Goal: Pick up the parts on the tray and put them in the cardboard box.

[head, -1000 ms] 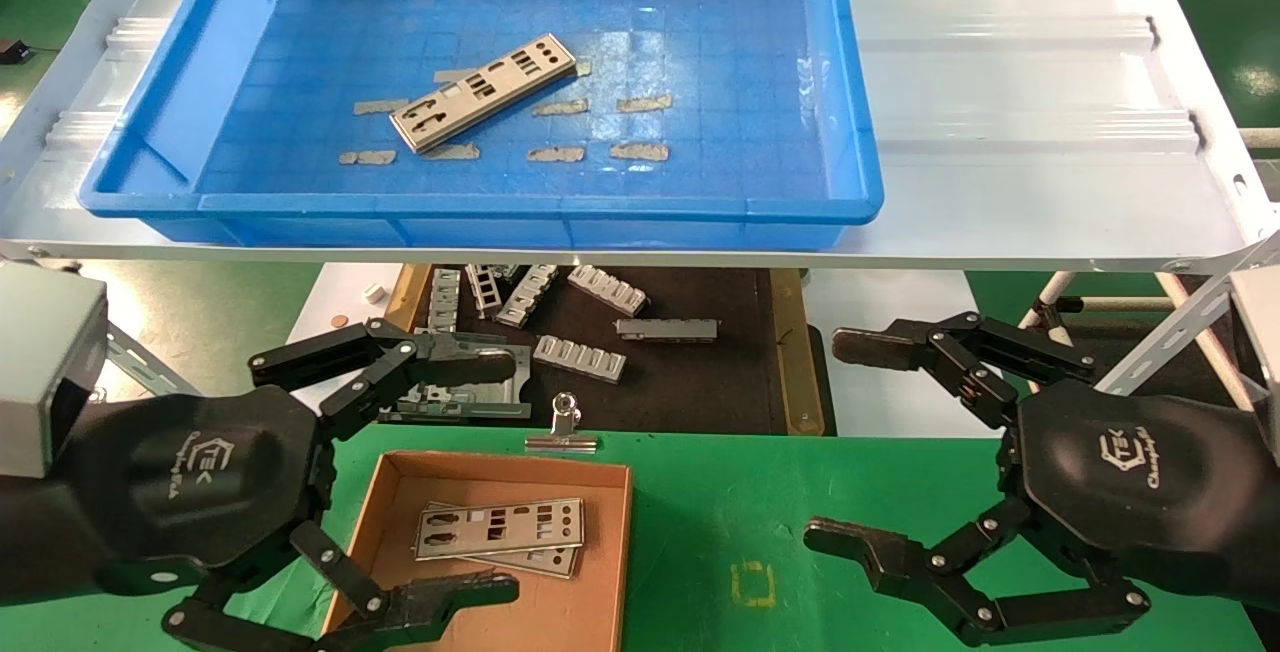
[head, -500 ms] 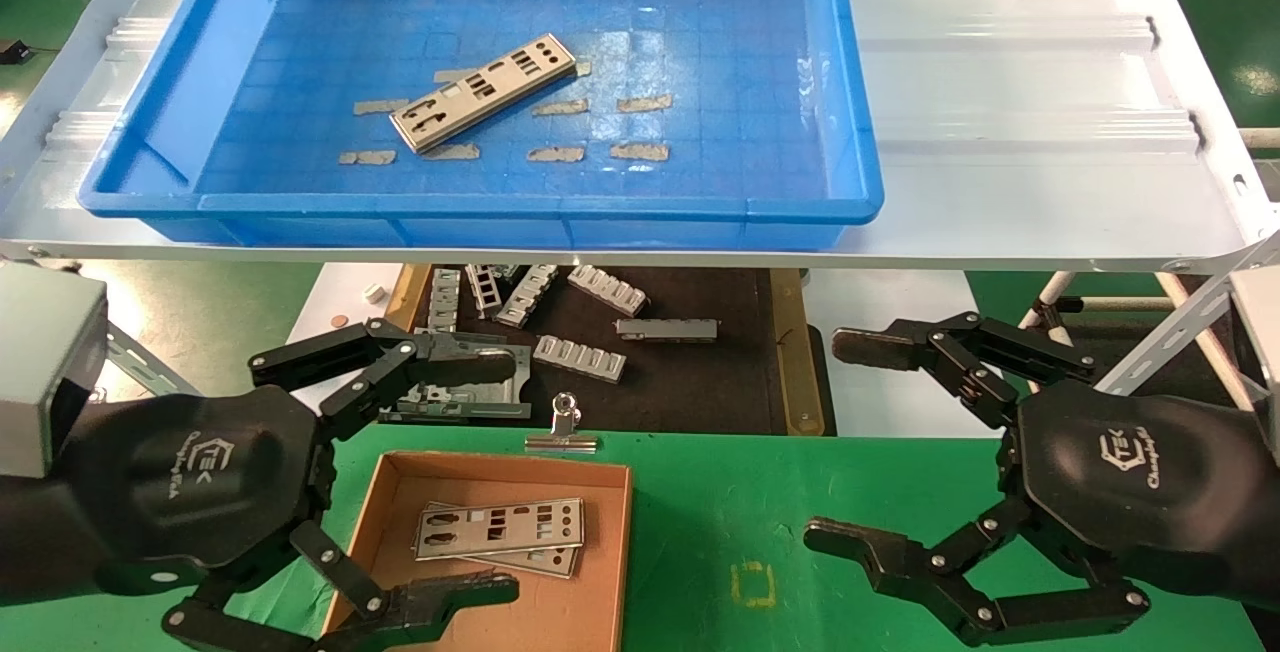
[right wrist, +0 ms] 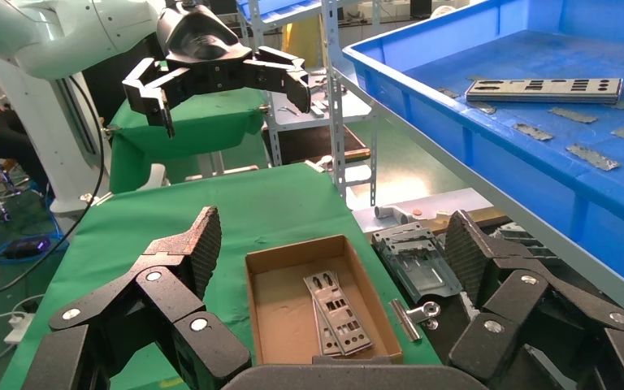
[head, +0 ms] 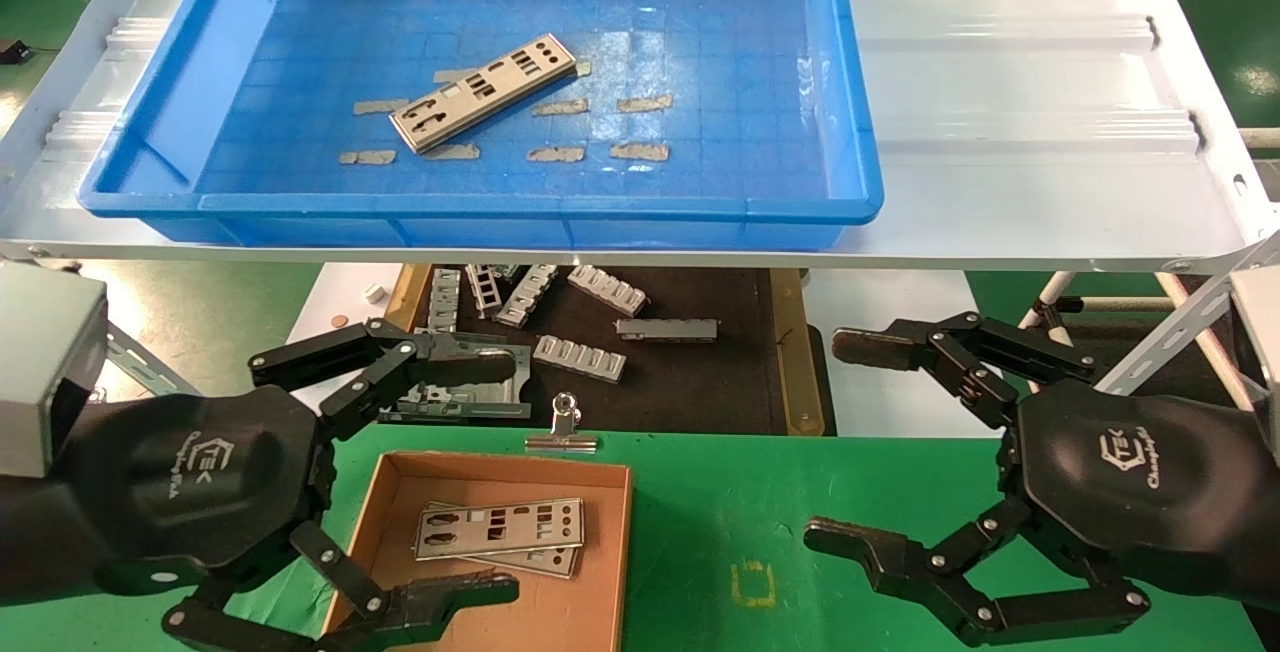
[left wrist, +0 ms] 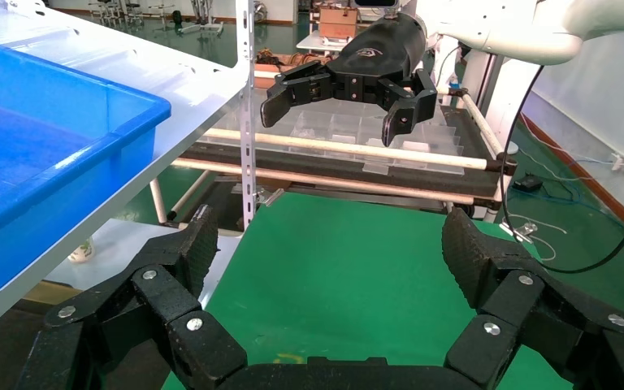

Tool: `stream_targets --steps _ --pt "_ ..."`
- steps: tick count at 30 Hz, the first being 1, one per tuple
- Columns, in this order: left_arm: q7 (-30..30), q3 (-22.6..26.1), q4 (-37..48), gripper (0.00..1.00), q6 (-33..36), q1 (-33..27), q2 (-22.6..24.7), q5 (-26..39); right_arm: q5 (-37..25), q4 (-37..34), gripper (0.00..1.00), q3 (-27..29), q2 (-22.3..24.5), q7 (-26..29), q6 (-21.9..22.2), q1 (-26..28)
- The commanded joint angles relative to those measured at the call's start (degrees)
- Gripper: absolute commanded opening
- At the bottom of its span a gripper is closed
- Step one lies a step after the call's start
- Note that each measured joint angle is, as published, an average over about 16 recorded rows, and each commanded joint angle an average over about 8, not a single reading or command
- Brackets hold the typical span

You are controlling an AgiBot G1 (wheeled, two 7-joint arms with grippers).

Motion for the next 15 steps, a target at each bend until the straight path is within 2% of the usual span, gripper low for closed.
stream_targets --steps 1,15 --pt "0.00 0.00 0.00 1.00 0.00 0.00 0.00 0.00 0.00 0.00 1.00 0.00 0.00 0.00 0.00 0.00" --pt "0.00 0.00 0.00 1.00 0.00 0.00 0.00 0.00 0.00 0.00 1.00 0.00 0.00 0.00 0.00 0.00"
